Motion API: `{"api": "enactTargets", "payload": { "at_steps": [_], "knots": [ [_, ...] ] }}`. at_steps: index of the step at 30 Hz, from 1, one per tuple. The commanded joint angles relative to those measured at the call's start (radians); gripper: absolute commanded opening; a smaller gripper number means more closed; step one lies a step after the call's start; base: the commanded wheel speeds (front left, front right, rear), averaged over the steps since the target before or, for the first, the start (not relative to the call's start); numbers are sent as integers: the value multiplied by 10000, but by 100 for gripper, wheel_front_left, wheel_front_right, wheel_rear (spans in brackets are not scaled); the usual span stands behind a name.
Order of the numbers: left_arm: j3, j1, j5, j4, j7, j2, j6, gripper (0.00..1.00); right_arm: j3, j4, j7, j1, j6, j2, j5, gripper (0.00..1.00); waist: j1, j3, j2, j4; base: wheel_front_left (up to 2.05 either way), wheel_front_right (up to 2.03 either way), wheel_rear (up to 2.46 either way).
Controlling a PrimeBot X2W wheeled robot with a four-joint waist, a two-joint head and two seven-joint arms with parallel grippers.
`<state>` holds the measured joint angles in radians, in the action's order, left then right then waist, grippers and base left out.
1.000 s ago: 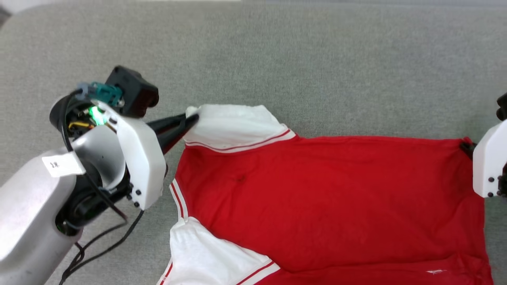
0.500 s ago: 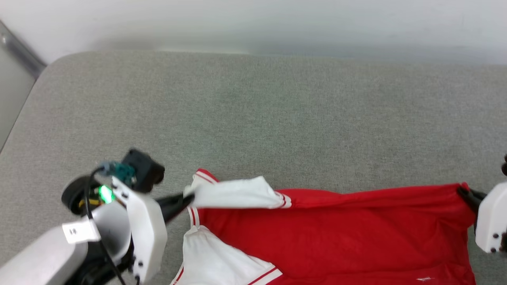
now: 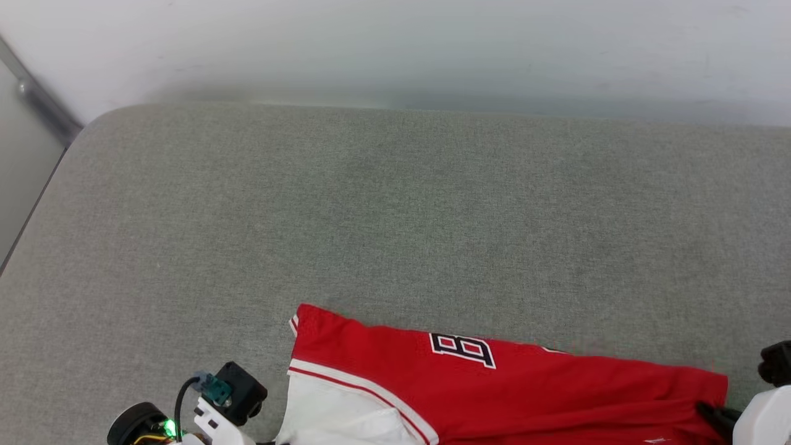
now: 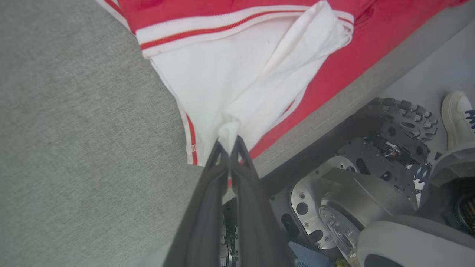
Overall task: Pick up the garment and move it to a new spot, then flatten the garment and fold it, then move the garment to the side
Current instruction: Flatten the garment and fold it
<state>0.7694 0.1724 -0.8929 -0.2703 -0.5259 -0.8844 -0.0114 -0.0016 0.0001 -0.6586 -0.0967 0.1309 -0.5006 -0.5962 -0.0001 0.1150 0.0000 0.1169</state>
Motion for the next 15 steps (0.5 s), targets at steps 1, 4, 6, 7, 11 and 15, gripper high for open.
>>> {"api": "enactTargets", "payload": {
  "at_steps": [1, 4, 6, 7, 11, 15],
  "knots": [
    [122, -96, 156, 202, 42, 44, 83, 0, 217, -28, 158, -191, -4, -134, -30, 0, 1, 2, 0, -21, 0, 0, 0],
    [285, -183, 302, 553, 173, 187, 177, 0, 630, 8, 379, -304, -4, -410, 60, 0, 1, 41, 0, -58, 0, 0, 0],
    [383, -165, 396, 786, 274, 301, 278, 0, 923, 84, 549, -311, -4, -600, 168, 0, 1, 71, 0, -70, 0, 0, 0],
    [429, -148, 442, 893, 305, 348, 295, 0, 1066, 138, 623, -315, -4, -695, 207, 0, 1, 97, 0, -76, 0, 0, 0],
    [542, -34, 623, 1300, 455, 515, 443, 0, 1596, 355, 919, -218, -4, -1043, 358, 0, 1, 177, 0, -90, 0, 0, 0],
    [655, 34, 743, 1612, 624, 716, 516, 0, 2110, 564, 1227, -84, -4, -1266, 361, 0, 1, 222, 0, -87, 0, 0, 0]
  ]
}}
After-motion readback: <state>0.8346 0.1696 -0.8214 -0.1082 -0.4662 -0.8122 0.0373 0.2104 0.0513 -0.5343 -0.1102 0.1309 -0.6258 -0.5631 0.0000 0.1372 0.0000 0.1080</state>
